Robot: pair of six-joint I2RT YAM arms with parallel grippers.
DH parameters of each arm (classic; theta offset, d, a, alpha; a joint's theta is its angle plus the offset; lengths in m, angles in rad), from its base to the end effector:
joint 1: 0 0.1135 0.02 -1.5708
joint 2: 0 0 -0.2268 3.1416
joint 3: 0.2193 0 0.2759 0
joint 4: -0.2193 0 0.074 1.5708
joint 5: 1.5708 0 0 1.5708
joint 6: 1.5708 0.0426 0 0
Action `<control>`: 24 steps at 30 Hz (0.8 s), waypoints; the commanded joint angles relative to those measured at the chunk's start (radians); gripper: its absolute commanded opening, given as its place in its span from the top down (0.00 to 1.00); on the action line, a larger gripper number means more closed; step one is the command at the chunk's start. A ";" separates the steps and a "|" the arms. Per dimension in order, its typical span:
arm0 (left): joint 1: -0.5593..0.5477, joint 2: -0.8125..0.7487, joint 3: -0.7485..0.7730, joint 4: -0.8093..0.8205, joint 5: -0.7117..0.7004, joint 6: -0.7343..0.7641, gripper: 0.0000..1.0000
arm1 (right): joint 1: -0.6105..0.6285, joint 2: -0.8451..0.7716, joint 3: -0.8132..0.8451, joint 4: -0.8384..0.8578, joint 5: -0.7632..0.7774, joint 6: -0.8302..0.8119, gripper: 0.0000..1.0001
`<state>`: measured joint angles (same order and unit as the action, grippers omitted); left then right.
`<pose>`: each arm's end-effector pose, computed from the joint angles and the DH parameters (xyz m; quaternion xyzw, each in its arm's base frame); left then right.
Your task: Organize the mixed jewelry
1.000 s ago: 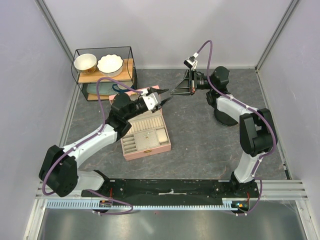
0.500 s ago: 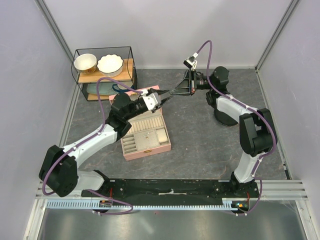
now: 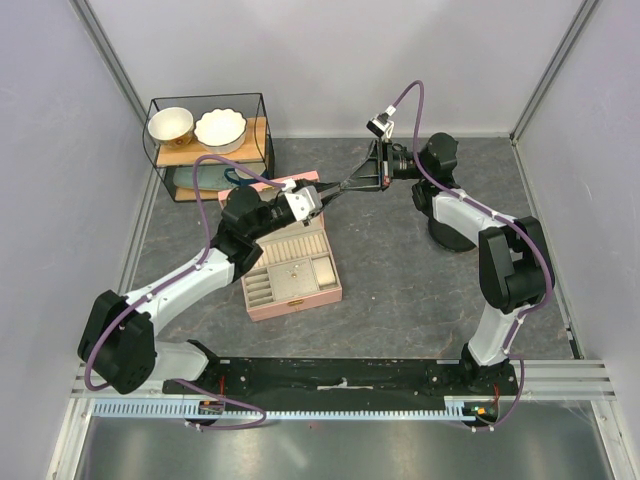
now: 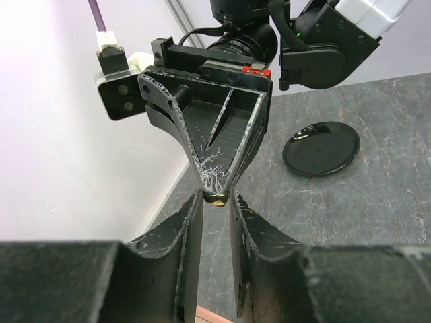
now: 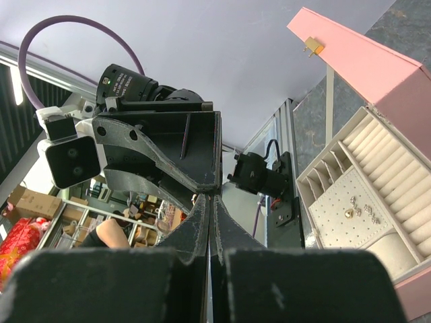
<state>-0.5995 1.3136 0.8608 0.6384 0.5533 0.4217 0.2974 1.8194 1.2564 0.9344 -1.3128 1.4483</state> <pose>0.2673 -0.2098 0.2893 0.4836 0.4332 -0.2394 0.7219 0.3844 0.1609 0.2712 -0.1793 0.6493 0.7224 0.1564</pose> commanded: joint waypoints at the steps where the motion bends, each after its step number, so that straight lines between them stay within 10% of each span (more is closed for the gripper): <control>1: 0.003 -0.028 0.006 0.050 0.020 0.040 0.72 | 0.005 -0.017 0.017 0.052 -0.005 0.000 1.00; 17: 0.003 -0.036 -0.008 0.044 0.019 0.048 0.89 | 0.005 -0.017 0.018 0.060 -0.006 0.000 0.98; 24: 0.004 -0.047 -0.003 0.003 -0.004 0.068 0.92 | -0.001 -0.022 0.026 0.061 -0.011 0.001 0.79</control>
<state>-0.5968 1.2991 0.8551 0.6292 0.5549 0.4362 0.2981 1.8194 1.2564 0.9417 -1.3132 1.4513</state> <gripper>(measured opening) 0.181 0.155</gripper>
